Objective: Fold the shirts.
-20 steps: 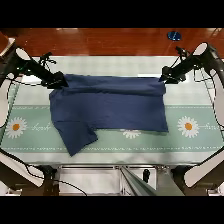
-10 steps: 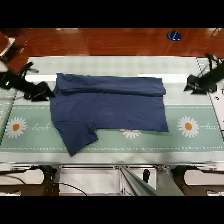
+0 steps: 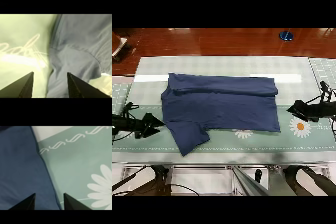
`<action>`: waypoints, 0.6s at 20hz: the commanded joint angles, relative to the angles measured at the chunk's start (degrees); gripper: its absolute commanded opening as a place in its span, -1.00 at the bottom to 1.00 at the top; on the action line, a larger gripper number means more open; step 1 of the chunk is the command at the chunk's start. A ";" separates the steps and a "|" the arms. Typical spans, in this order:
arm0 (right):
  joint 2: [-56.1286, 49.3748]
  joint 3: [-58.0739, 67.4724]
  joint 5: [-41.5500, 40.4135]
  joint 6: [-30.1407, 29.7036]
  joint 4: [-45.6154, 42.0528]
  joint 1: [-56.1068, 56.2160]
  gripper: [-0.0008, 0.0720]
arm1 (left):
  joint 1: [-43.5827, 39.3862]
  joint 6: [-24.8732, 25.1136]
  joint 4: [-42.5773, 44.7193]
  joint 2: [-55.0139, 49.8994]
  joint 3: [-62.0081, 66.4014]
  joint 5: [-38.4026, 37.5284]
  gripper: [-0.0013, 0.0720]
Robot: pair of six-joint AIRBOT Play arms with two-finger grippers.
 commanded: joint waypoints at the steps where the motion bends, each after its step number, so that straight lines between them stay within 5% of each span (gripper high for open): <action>1: 1.68 -1.90 -0.46 -0.85 3.23 -0.15 0.15 | -3.76 1.25 -3.39 -0.52 -4.46 2.54 0.42; 5: 1.68 -1.90 0.59 -1.49 3.28 -0.15 0.15 | -9.20 1.22 -8.00 -1.86 -4.55 7.98 0.42; 8: 1.62 -1.90 -1.27 5.97 -5.18 -3.32 0.15 | -13.57 1.22 -9.51 -3.43 -4.52 8.92 0.38; 9: 1.62 -1.95 -0.59 7.96 -9.40 -5.66 0.15 | -14.49 1.22 -9.51 -4.48 -4.46 8.94 -0.02; 10: 1.62 -2.19 1.07 8.26 -12.31 -7.67 0.15 | -14.69 1.29 -9.55 -5.25 -4.31 8.94 -0.79; 12: 1.62 -4.57 5.31 7.41 -13.11 -11.04 0.15 | -14.69 2.80 -9.57 -5.38 -3.63 8.76 -0.92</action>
